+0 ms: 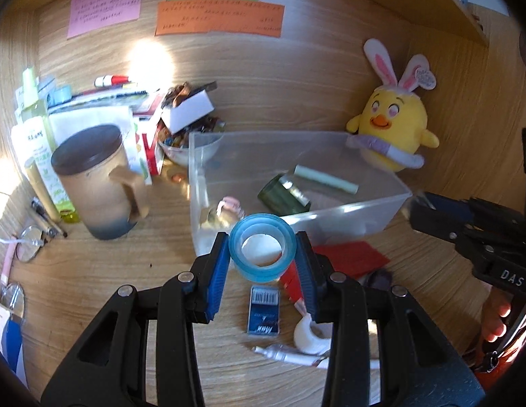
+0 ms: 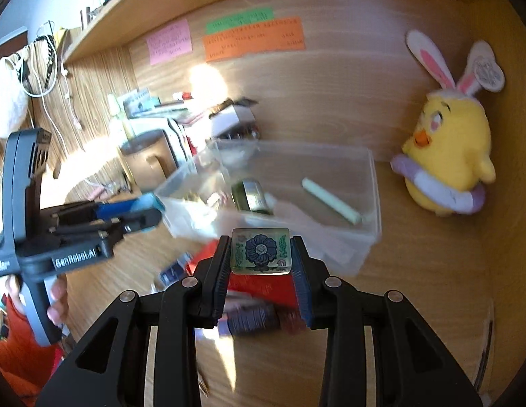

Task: Organize objects
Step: 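Carry the blue tape and green square into the clear box and release them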

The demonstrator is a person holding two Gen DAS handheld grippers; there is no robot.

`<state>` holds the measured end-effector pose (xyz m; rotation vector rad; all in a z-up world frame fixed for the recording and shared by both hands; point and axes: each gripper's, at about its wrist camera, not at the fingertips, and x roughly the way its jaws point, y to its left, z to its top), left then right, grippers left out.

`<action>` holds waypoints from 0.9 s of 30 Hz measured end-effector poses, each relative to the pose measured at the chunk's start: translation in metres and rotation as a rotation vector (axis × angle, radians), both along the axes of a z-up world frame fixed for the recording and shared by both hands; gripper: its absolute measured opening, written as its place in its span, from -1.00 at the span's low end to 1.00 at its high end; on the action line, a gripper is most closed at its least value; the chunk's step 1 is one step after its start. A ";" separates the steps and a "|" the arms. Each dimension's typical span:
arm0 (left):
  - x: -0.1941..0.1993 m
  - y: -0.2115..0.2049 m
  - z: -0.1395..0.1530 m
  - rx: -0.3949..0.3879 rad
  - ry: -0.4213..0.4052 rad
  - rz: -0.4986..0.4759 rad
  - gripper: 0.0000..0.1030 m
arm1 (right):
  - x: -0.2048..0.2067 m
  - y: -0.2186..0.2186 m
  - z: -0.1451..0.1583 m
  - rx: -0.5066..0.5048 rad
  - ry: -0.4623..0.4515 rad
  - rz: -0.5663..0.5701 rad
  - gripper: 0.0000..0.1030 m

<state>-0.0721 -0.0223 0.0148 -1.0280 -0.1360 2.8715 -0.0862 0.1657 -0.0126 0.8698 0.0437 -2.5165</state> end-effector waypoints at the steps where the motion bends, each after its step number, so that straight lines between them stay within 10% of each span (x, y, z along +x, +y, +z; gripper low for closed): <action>1: -0.001 0.001 0.002 0.000 0.006 -0.002 -0.26 | -0.003 -0.003 0.003 -0.002 0.007 0.004 -0.40; 27: -0.070 -0.015 -0.009 0.073 -0.057 0.040 -0.26 | -0.093 -0.028 -0.010 0.082 -0.081 -0.035 -0.40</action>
